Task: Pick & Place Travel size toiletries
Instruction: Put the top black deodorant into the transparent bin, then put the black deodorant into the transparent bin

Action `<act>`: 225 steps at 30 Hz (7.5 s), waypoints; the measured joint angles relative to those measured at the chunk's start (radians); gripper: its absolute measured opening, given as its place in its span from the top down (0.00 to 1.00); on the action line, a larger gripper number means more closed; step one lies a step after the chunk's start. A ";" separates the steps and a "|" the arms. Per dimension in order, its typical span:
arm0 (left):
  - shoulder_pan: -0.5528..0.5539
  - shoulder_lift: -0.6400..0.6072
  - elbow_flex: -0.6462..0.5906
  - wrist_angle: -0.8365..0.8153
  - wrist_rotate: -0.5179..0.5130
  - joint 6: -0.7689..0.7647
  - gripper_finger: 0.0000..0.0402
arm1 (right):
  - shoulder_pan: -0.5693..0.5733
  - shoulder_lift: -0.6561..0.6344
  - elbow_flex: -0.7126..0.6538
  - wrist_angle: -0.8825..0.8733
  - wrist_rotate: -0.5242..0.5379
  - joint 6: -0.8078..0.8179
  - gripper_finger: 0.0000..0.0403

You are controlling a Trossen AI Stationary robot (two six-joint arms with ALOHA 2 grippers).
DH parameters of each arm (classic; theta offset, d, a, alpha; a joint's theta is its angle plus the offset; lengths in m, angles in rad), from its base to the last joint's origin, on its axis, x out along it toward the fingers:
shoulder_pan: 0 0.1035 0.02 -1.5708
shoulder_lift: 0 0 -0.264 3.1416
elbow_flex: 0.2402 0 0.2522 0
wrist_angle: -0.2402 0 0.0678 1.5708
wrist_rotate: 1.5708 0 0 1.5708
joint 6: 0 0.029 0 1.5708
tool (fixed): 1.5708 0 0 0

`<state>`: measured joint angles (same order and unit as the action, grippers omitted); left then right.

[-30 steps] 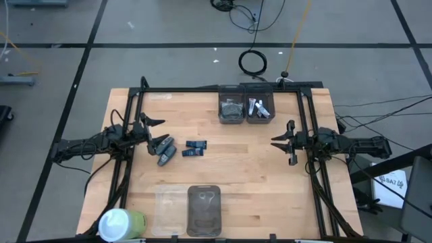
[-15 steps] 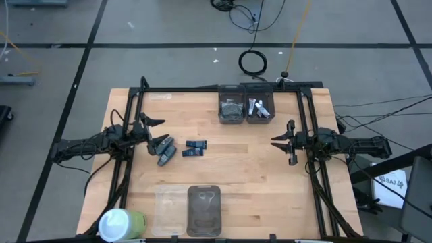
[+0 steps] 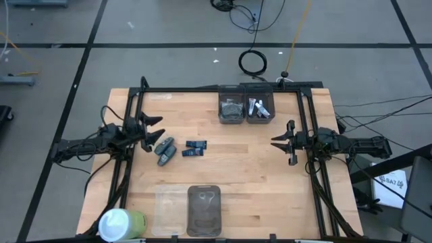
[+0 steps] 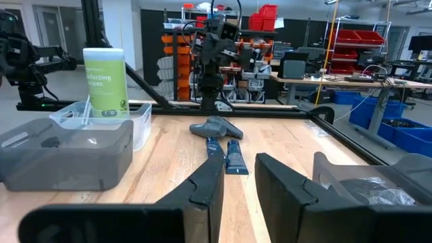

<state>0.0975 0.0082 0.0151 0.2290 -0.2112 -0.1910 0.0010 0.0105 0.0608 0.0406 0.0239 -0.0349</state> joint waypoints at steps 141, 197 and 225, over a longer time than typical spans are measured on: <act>-0.851 1.395 0.807 -0.679 0.164 -1.333 0.46 | 0.000 0.000 0.000 0.000 0.000 0.000 0.81; -0.799 1.382 0.808 -0.460 0.185 -1.154 0.22 | 0.000 0.000 0.000 0.001 0.000 0.000 0.81; -0.545 1.073 0.775 -1.209 -0.242 -1.193 0.22 | 0.000 0.000 0.000 0.001 0.000 0.000 0.81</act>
<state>-0.4472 1.0816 0.7904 -0.9796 -0.4529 -1.3835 0.0008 0.0107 0.0605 0.0414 0.0244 -0.0347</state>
